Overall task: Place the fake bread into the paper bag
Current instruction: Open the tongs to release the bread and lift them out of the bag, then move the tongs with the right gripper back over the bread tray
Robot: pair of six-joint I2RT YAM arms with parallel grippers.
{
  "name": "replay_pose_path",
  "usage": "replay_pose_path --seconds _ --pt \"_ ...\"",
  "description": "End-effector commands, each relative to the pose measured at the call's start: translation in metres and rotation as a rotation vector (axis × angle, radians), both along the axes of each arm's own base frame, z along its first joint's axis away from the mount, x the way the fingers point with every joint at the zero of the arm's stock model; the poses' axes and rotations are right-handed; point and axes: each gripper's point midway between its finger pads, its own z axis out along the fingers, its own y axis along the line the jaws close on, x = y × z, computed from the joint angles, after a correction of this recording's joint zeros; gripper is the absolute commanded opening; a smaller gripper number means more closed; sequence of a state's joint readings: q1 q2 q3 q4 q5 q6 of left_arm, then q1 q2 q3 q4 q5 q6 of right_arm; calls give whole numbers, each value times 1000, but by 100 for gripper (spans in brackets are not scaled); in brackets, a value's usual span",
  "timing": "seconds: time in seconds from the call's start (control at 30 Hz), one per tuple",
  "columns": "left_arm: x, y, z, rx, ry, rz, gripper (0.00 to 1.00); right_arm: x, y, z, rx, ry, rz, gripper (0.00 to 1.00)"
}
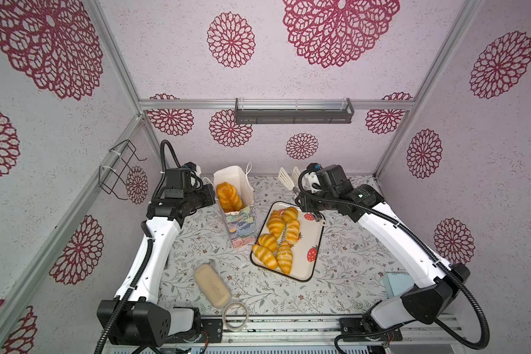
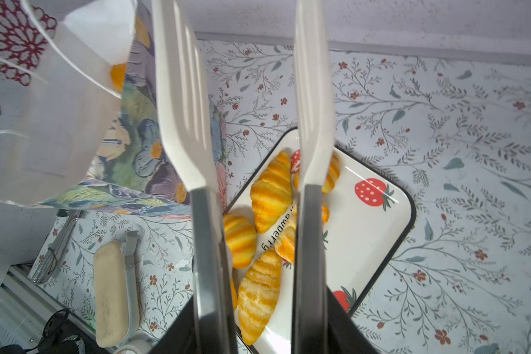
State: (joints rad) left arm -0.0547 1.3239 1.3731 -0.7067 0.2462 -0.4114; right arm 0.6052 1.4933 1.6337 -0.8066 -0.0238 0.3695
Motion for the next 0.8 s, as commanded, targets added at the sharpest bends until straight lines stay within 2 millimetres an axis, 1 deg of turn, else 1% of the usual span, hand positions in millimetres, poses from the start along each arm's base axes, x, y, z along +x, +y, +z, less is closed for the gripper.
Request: replay_pose_path --seconds 0.0,0.27,0.4,0.77 --pt "-3 1 10 17 -49 -2 0 0 -6 20 100 -36 -34 49" --pt "-5 1 10 19 -57 -2 0 2 -21 -26 119 74 -92 50" --pt "-6 1 10 22 -59 0 0 -2 -25 -42 119 111 -109 51" --pt "-8 2 10 21 -63 2 0 -14 -28 -80 123 227 -147 54"
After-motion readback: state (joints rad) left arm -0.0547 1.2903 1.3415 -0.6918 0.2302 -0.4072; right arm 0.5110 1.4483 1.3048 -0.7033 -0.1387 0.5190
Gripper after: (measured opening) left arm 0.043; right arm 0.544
